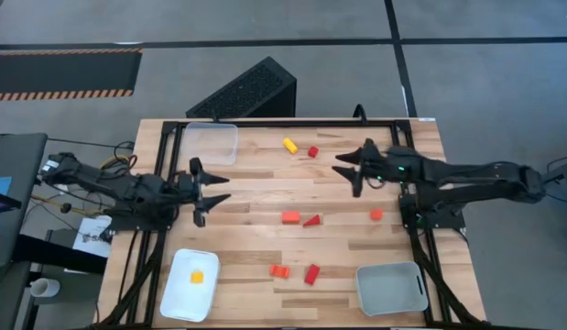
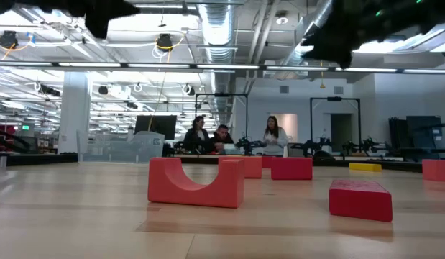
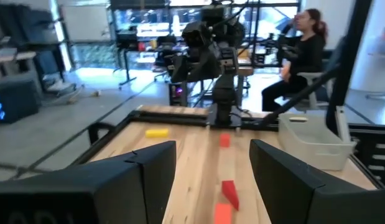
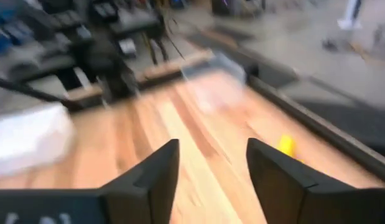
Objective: Sort & place blocks by color
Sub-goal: Put the top red block into the gray bin
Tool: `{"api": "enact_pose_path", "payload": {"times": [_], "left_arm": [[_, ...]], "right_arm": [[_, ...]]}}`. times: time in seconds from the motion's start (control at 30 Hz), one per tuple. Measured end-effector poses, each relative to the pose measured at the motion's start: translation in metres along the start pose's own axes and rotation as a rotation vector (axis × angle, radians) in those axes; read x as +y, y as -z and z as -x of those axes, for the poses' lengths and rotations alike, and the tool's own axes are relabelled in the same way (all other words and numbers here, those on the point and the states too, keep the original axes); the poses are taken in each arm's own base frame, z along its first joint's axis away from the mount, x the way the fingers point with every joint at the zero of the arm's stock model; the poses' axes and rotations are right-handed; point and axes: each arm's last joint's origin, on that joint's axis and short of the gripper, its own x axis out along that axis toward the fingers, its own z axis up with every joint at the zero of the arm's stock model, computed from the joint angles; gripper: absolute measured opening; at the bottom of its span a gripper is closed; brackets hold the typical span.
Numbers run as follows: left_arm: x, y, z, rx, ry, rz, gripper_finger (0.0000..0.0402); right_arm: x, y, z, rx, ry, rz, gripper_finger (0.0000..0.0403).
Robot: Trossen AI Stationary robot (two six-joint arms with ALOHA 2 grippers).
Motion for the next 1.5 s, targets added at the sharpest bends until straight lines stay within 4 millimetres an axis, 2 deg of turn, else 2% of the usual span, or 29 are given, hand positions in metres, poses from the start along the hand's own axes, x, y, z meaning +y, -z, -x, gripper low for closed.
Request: {"api": "enact_pose_path", "payload": {"times": [0.2,0.33,0.43,0.63,0.73,0.9,1.1,1.23,1.5], "left_arm": [[0.005,0.008,0.002,0.006,-0.038,0.055,0.0194],[0.006,0.008,0.002,0.008,-0.059,0.026,0.0194],[0.007,0.011,0.002,0.032,-0.104,0.014,0.0194],[0.007,0.015,0.001,0.058,-0.112,0.136,0.0194],[0.006,0.015,0.001,0.065,-0.1,0.162,0.0194],[0.007,0.017,0.0,0.073,-0.13,0.154,0.0194],[0.011,0.016,0.001,0.057,-0.264,0.093,0.0194],[0.012,0.016,0.001,0.054,-0.305,0.074,0.0194],[0.017,0.016,0.0,0.055,-0.339,0.06,0.0194]], "right_arm": [[-0.008,0.009,-0.025,0.207,0.023,0.003,0.0239],[-0.006,0.006,-0.036,0.303,0.046,0.022,0.0239],[-0.005,-0.002,-0.046,0.34,0.082,0.033,0.0238],[-0.006,-0.012,-0.066,0.363,0.185,0.172,0.0238],[-0.009,-0.013,-0.078,0.381,0.212,0.167,0.0238],[-0.028,-0.006,-0.098,0.445,0.263,0.131,0.0238],[-0.063,0.005,-0.119,0.529,0.309,0.048,0.0239],[-0.082,0.005,-0.136,0.552,0.355,0.021,0.0239],[-0.107,0.01,-0.175,0.667,0.399,-0.001,0.0239]]}}
